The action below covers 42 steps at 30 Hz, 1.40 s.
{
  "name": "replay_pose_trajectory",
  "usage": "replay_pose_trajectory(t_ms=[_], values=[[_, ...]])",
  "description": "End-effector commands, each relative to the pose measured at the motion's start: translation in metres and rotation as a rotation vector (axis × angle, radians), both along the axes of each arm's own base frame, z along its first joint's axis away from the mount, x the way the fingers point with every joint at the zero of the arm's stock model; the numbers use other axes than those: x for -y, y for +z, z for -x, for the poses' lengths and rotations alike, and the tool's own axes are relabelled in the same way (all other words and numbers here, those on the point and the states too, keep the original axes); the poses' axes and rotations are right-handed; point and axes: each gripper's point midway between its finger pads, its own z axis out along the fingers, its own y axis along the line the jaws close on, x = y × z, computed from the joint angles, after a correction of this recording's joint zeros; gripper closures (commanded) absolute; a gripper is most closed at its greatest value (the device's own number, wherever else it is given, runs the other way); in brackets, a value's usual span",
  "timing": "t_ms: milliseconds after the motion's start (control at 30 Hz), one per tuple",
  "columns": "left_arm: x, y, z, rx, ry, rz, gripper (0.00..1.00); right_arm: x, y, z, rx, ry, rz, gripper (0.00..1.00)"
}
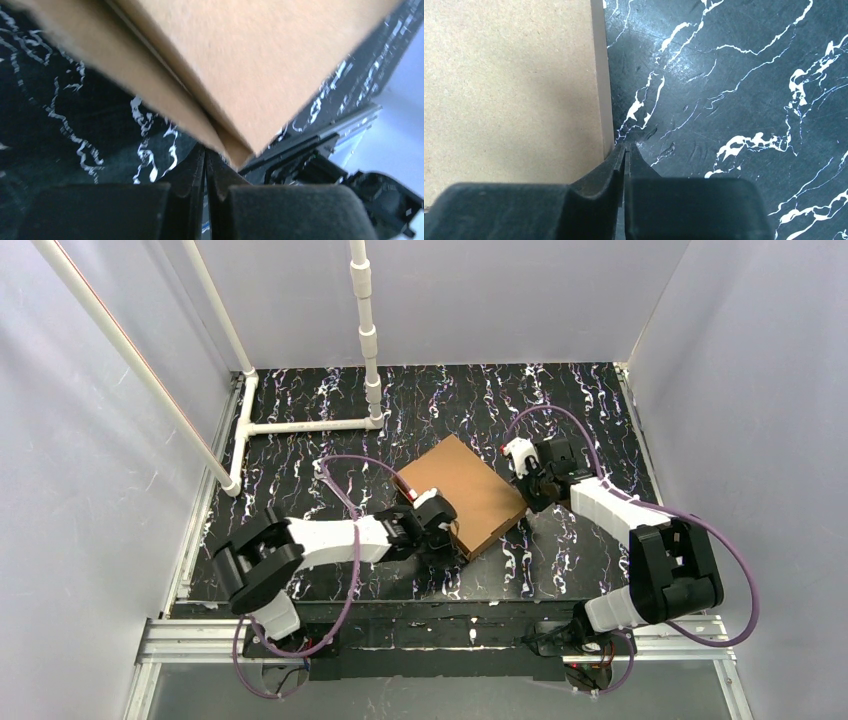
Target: Fold the paper box
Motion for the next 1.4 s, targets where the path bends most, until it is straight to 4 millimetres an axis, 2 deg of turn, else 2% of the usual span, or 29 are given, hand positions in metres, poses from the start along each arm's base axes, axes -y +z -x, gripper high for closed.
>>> replay_pose_trajectory(t_ms=[0,133,233,333,433,500,533,667,767,833,900,1000,1067,1167,1233,1300,1367], values=[[-0.025,0.027,0.001,0.141,-0.054,0.048,0.95,0.001,0.016,-0.001,0.030,-0.018,-0.051,0.85],[-0.073,0.025,0.000,0.215,-0.054,0.004,0.78,0.005,0.028,-0.013,0.074,-0.020,-0.042,0.78],[-0.114,0.022,-0.019,0.230,0.015,-0.017,0.78,0.004,0.037,-0.029,0.110,-0.004,-0.032,0.76],[-0.153,0.022,-0.048,0.243,0.113,-0.061,0.80,-0.006,0.043,-0.053,0.121,0.027,-0.038,0.76],[-0.173,0.026,-0.079,0.255,0.182,-0.078,0.84,-0.025,0.037,-0.074,0.063,0.065,-0.085,0.76],[-0.174,0.027,-0.094,0.249,0.190,-0.070,0.87,-0.040,0.031,-0.090,0.024,0.088,-0.114,0.76],[-0.173,0.026,-0.102,0.242,0.195,-0.070,0.88,-0.045,0.021,-0.097,-0.009,0.095,-0.117,0.76],[-0.166,0.018,-0.126,0.217,0.195,-0.061,0.93,-0.062,0.016,-0.129,-0.005,0.119,-0.124,0.76],[-0.156,0.010,-0.141,0.198,0.185,-0.045,0.95,-0.075,0.013,-0.143,0.008,0.150,-0.124,0.76],[-0.149,0.004,-0.151,0.182,0.178,-0.041,0.96,-0.088,0.009,-0.145,-0.001,0.188,-0.116,0.76],[-0.141,0.000,-0.160,0.168,0.164,-0.031,0.97,-0.106,0.004,-0.138,-0.023,0.232,-0.111,0.76],[-0.123,0.002,-0.177,0.168,0.121,0.009,0.99,-0.141,0.001,-0.111,-0.050,0.343,-0.105,0.78],[-0.109,0.009,-0.186,0.177,0.074,0.047,1.00,-0.164,0.005,-0.088,-0.054,0.419,-0.120,0.78],[-0.093,0.022,-0.191,0.203,0.016,0.069,1.00,-0.183,0.015,-0.064,-0.040,0.473,-0.128,0.78],[-0.092,0.026,-0.189,0.212,0.004,0.053,1.00,-0.181,0.023,-0.075,0.006,0.408,-0.111,0.78],[-0.097,0.028,-0.187,0.221,0.017,0.037,1.00,-0.162,0.025,-0.095,0.049,0.308,-0.043,0.78],[-0.112,0.023,-0.176,0.203,0.043,-0.014,1.00,-0.142,0.027,-0.110,0.061,0.227,-0.029,0.77]])
